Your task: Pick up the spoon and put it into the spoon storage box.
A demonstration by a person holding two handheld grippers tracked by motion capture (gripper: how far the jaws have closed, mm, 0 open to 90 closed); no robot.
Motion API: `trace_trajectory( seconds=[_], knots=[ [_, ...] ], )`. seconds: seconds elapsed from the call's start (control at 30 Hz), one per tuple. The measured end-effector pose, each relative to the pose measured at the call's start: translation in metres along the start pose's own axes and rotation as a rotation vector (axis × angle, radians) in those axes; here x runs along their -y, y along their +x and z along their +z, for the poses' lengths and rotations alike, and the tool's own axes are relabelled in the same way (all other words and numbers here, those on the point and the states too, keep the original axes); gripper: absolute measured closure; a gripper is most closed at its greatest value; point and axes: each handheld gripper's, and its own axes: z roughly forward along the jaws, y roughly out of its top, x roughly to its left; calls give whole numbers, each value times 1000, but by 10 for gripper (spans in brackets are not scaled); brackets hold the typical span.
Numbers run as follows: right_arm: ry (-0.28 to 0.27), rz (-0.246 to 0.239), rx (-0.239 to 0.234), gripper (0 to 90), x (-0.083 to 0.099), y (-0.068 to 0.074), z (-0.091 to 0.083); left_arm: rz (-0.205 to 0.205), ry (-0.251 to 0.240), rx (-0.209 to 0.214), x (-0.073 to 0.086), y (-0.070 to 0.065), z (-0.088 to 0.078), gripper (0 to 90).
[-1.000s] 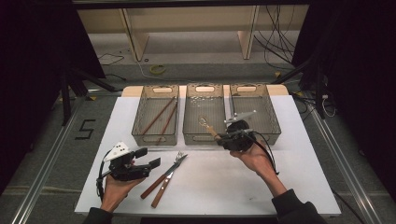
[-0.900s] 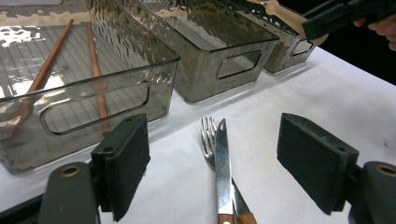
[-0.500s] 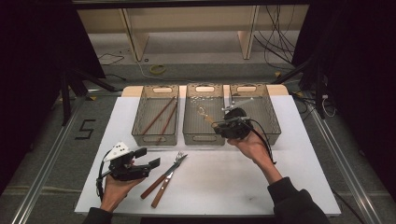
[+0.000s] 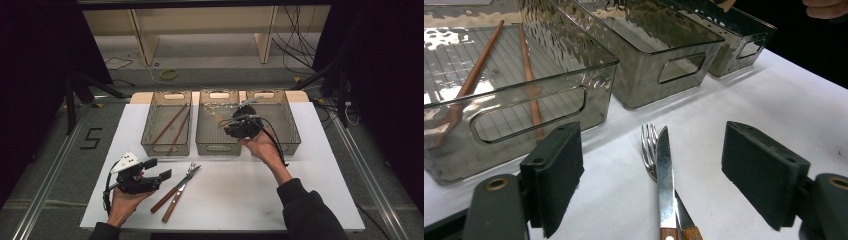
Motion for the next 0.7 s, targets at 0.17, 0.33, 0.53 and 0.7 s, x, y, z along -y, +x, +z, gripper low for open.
trace_trajectory(
  seconds=[0.17,0.33,0.53,0.7],
  knots=[
    [12,15,17,750,-6,-5,9,-1,1,2,0,0,0,239],
    [19,26,31,750,-11,-8,18,1,3,2,1,0,1,239],
    [34,38,45,749,-18,-10,27,3,6,2,1,0,1,238],
    [46,60,54,749,-22,-13,36,5,7,2,1,0,1,239]
  ],
)
